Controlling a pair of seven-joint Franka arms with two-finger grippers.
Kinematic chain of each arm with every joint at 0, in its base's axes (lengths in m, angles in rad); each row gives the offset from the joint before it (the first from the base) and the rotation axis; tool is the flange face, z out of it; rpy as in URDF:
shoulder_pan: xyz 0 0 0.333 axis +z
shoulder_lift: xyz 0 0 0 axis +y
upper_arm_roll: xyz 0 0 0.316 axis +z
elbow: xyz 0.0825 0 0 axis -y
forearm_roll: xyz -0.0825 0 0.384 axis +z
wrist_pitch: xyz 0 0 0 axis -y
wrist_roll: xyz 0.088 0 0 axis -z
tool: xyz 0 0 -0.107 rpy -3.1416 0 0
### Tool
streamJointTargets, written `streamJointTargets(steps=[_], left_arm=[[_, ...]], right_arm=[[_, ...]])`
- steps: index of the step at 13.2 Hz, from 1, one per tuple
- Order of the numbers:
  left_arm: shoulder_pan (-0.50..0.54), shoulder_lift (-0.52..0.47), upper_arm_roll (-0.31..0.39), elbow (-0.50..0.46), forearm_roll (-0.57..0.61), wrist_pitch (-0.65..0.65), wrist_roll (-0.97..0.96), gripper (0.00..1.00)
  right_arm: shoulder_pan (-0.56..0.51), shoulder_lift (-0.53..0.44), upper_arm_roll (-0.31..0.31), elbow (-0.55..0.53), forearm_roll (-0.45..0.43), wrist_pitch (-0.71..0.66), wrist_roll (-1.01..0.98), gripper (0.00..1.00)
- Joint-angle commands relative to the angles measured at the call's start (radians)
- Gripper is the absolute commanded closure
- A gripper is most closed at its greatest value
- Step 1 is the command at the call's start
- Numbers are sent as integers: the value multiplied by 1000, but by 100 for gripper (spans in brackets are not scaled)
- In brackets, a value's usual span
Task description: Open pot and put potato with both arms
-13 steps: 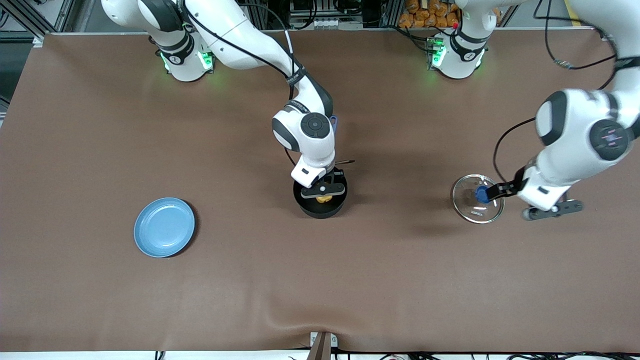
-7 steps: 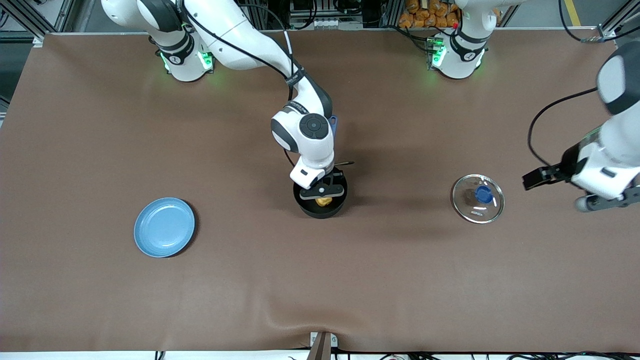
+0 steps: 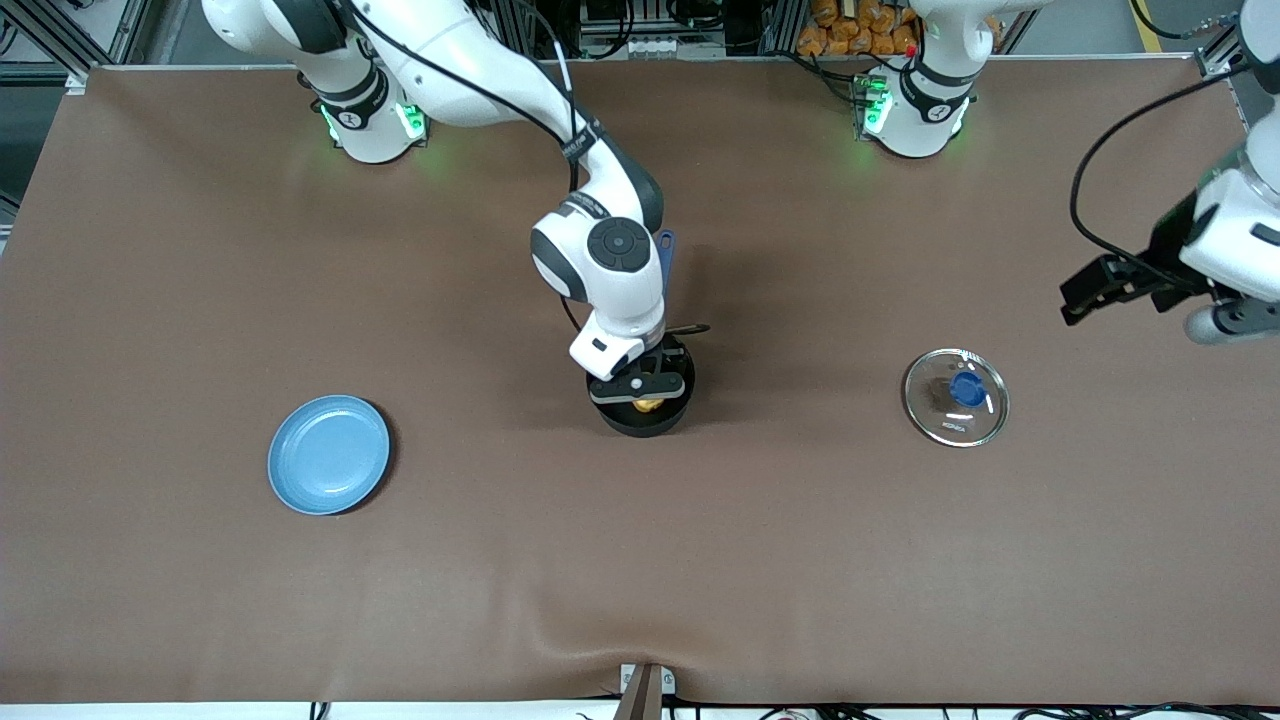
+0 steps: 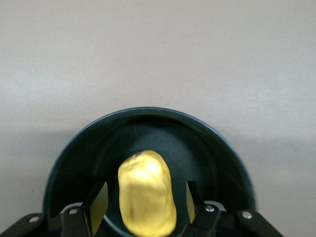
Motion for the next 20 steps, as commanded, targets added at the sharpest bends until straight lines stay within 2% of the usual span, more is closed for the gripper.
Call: streamJointTargets(steps=[1,5,9,11,14,20], left_arm=[[14,-58,-3,-71,-41,-1,8,0],[14,-73,-3,-79,-49,-14,20,0],[14,-82,-3,-75,-52,-33,21,0],[16,-82,1,-75,-72,-33,23,0],[16,-75,4,-76,-70,-33,24,0],[40,-81,9,-81,-55,-33,115,0]], right_arm=[[-36,-103,14,-4,13,-111,-20,28],[-99,-278,15,-4,62,-302,-132,29],[-211,-470,9,10,62,-528,-201,32],[-254,-528,5,57,45,-678,-239,31],[-389,-568,5,126,45,-870,-461,29],[-702,-622,6,140,41,-955,-822,3]])
